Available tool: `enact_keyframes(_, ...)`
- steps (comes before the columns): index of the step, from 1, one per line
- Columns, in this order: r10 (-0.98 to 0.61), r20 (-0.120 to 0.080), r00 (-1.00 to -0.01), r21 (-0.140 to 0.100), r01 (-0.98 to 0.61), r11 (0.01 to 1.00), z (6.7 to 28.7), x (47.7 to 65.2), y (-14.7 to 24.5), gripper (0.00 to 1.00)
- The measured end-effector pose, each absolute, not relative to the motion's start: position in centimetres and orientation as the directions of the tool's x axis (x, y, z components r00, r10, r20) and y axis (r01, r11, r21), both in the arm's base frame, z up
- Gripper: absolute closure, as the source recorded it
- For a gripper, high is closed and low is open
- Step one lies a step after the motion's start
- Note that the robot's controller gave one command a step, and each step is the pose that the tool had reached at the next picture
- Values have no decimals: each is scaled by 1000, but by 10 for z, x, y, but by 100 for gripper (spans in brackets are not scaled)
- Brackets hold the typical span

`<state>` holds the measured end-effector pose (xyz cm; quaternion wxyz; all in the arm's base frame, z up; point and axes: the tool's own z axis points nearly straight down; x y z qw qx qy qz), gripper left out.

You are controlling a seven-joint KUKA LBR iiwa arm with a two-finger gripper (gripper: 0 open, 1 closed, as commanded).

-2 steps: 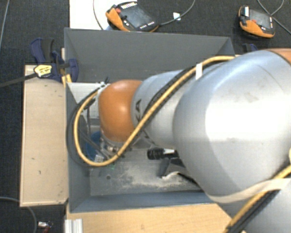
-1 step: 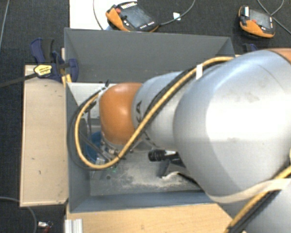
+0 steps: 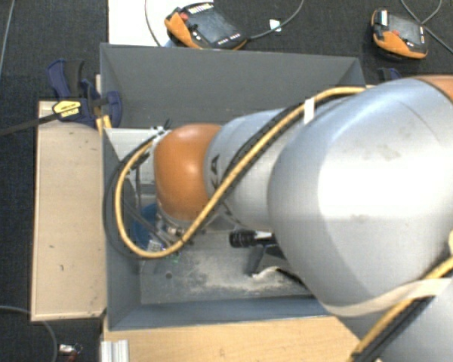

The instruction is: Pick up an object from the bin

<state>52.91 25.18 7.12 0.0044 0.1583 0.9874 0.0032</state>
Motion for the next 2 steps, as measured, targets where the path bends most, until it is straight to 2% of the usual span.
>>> enact_keyframes(1, 296, 0, -955, 2, 296, 955, 70, 523, 250, 100)
enact_keyframes(2, 297, 0, -955, 2, 297, 955, 70, 523, 250, 100)
